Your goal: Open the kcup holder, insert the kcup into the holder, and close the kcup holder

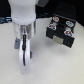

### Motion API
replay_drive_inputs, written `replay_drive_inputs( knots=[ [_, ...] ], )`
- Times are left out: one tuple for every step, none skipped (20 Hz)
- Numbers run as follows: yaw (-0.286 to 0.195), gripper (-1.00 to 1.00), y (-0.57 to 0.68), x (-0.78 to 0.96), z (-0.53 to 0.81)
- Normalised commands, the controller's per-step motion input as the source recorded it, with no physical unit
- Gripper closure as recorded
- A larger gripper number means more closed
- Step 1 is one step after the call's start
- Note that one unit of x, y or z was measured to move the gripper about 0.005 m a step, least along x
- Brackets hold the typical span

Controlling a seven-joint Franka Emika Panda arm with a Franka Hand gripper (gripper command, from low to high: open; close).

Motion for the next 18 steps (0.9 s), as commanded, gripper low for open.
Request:
replay_drive_inputs(
  knots=[
    [0.043,-1.00,0.17,0.00,-0.14],
    [0.046,-1.00,0.17,0.00,-0.15],
    [0.046,-1.00,0.17,0.00,-0.16],
    [0.044,-1.00,0.17,0.00,-0.14],
    [0.042,-1.00,0.16,0.00,-0.11],
    [0.031,-1.00,0.12,0.00,-0.05],
    [0.002,-1.00,0.05,0.00,0.00],
    [-0.017,1.00,0.08,0.00,0.01],
    [-0.013,1.00,0.04,0.01,0.00],
    [-0.013,1.00,0.05,0.01,0.00],
    [-0.012,1.00,0.04,0.01,0.00],
    [-0.010,1.00,0.04,0.01,0.00],
    [-0.002,1.00,0.01,0.00,0.00],
    [-0.009,1.00,0.03,0.01,0.01],
    [-0.007,1.00,0.03,0.01,0.01],
    [-0.009,1.00,0.01,0.01,0.01],
    [-0.010,1.00,0.03,0.01,0.01],
    [-0.009,1.00,0.03,0.01,0.01]
  ],
)
